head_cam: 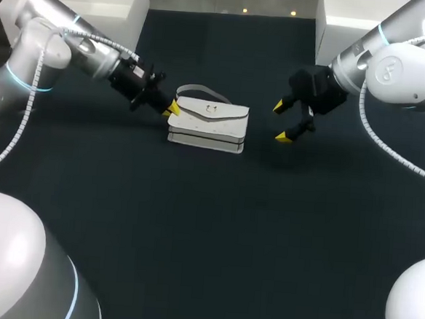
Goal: Pick up the bag, open it, inspect its contents, close it, and place it on the opposite side
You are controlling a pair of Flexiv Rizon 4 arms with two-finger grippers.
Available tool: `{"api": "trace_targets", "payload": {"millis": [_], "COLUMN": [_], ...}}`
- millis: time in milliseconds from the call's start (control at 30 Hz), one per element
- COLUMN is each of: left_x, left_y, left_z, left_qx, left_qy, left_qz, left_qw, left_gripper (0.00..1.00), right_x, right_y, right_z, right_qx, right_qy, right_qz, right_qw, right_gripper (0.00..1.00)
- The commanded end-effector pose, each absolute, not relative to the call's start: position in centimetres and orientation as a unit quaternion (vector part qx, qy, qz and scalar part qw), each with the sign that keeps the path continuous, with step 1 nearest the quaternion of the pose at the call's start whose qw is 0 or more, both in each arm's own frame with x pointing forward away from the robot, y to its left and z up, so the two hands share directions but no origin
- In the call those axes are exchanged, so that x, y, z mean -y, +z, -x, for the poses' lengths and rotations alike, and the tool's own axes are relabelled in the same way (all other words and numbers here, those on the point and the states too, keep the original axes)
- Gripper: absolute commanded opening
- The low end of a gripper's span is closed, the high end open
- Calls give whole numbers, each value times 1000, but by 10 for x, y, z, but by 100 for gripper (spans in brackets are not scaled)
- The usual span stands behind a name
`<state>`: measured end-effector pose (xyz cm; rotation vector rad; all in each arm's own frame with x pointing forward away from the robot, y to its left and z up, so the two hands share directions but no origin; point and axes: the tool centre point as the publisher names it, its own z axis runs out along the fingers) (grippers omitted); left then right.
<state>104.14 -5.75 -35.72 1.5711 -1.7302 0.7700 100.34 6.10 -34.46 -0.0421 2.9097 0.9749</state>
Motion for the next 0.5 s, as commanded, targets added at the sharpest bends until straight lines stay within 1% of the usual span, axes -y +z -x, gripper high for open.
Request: {"api": "trace_targets", "payload": {"millis": [33,500], "left_x": [66,84], "left_y": [-359,-364], "left_z": [-1027,-1036], "left_qx": [649,641], "left_qy": [322,326], "left_qz": [-617,-623], "left_qw": [309,307], "left_gripper": [0,0], "right_x": [-61,-61], "right_y": [-345,-345], "right_z": [-1004,-1004], "right_qx": [-947,-947], "right_qy": [318,318], "right_qz": [14,14], "right_qw": [36,36], "right_gripper": [100,100]}}
